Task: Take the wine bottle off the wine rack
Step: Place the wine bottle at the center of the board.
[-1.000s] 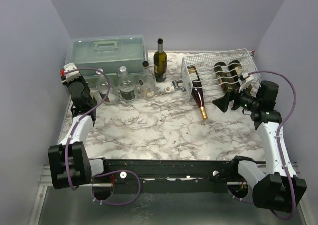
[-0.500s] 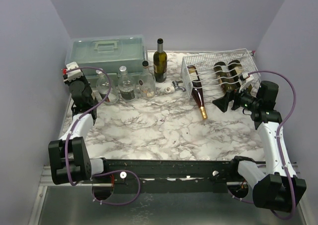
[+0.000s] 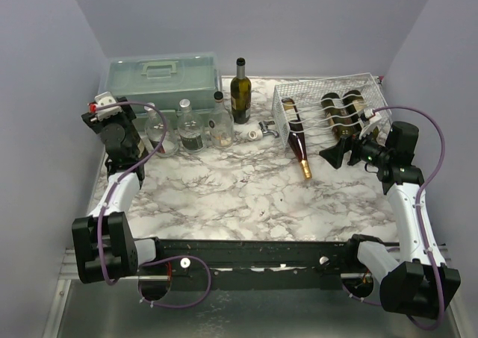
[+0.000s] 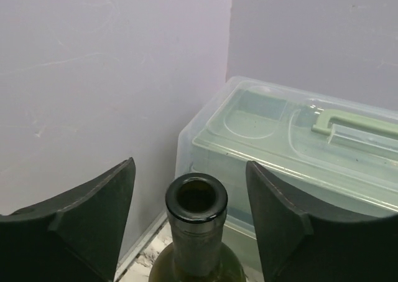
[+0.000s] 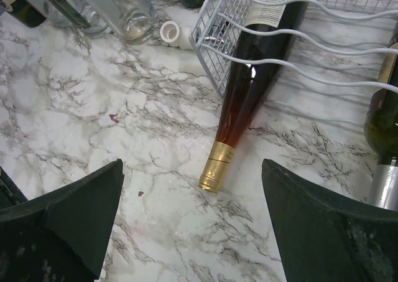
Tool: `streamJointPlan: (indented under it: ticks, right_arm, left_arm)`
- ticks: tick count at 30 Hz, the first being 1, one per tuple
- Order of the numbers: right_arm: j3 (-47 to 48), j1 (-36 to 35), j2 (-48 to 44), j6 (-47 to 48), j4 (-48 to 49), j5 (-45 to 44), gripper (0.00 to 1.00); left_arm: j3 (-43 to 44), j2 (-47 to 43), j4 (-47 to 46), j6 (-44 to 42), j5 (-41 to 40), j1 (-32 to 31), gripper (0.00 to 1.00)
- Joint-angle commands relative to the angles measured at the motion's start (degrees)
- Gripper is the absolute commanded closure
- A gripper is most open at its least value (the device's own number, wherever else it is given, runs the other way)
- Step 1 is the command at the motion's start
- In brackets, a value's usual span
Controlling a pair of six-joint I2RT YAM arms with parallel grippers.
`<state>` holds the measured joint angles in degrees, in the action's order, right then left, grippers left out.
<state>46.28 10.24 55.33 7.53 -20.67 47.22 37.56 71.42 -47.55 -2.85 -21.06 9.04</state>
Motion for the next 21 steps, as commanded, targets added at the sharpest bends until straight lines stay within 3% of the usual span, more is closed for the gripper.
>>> streamJointPlan:
  ticks: [1,11,21]
  right_arm:
    - [0.3,0.2,-0.8,0.7,-0.8,-0.3,0.05]
    - [0.3,0.2,-0.9,0.7,-0.9,0.0,0.05]
    - [0.3,0.1,-0.7,0.8,-1.1,0.8,0.05]
  left_arm:
    - [1.2,-2.9,-1.3,-0.2,-1.5,0.4,0.23]
    - [2.1,-7.6,4.1,0.8,-3.4,0.4,0.01]
    - [2.9,-18.1,20.4,10.3,-1.2,0.4,0.01]
